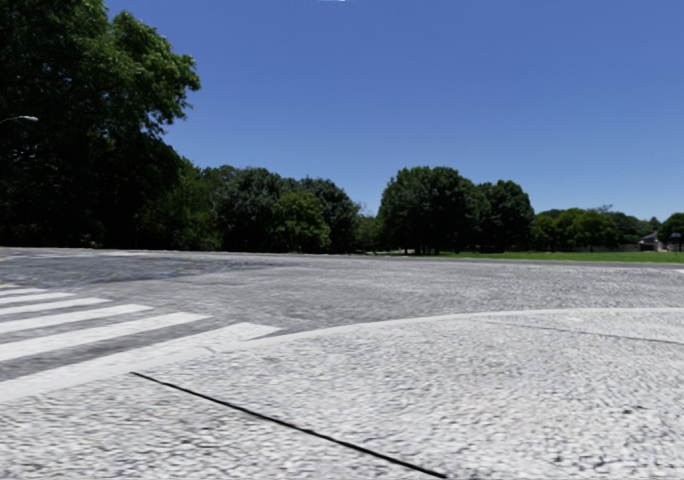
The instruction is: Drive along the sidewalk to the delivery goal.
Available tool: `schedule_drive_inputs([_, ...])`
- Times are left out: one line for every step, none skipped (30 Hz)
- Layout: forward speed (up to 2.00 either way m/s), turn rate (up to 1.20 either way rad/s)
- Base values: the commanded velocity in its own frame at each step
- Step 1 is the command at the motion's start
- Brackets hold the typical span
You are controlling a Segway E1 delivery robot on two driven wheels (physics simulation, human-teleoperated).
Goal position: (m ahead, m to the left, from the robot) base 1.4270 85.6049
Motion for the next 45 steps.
schedule_drive_inputs([2.0,0.83])
schedule_drive_inputs([2.0,0.83])
schedule_drive_inputs([2.0,0.82])
schedule_drive_inputs([2.0,0.82])
schedule_drive_inputs([2.0,0.82])
schedule_drive_inputs([2.0,0.82])
schedule_drive_inputs([2.0,0.82])
schedule_drive_inputs([2.0,0.82])
schedule_drive_inputs([2.0,0.82])
schedule_drive_inputs([2.0,0.82])
schedule_drive_inputs([2.0,0.83])
schedule_drive_inputs([2.0,0.83])
schedule_drive_inputs([2.0,0.83])
schedule_drive_inputs([2.0,0.83])
schedule_drive_inputs([2.0,0.83])
schedule_drive_inputs([2.0,0.83])
schedule_drive_inputs([2.0,0.83])
schedule_drive_inputs([2.0,0.83])
schedule_drive_inputs([2.0,0.83])
schedule_drive_inputs([2.0,0.83])
schedule_drive_inputs([2.0,0.83])
schedule_drive_inputs([2.0,0.83])
schedule_drive_inputs([2.0,0.83])
schedule_drive_inputs([2.0,0.83])
schedule_drive_inputs([2.0,0.83])
schedule_drive_inputs([2.0,0.83])
schedule_drive_inputs([2.0,0.83])
schedule_drive_inputs([2.0,0.83])
schedule_drive_inputs([2.0,0.83])
schedule_drive_inputs([2.0,0.83])
schedule_drive_inputs([2.0,0.83])
schedule_drive_inputs([2.0,0.83])
schedule_drive_inputs([2.0,0.71])
schedule_drive_inputs([2.0,0.32])
schedule_drive_inputs([2.0,0.24])
schedule_drive_inputs([2.0,0.24])
schedule_drive_inputs([2.0,0.2])
schedule_drive_inputs([2.0,0.16])
schedule_drive_inputs([2.0,0.15])
schedule_drive_inputs([2.0,0.13])
schedule_drive_inputs([2.0,0.09])
schedule_drive_inputs([2.0,0.09])
schedule_drive_inputs([2.0,0.02])
schedule_drive_inputs([2.0,0.0])
schedule_drive_inputs([2.0,0.0])
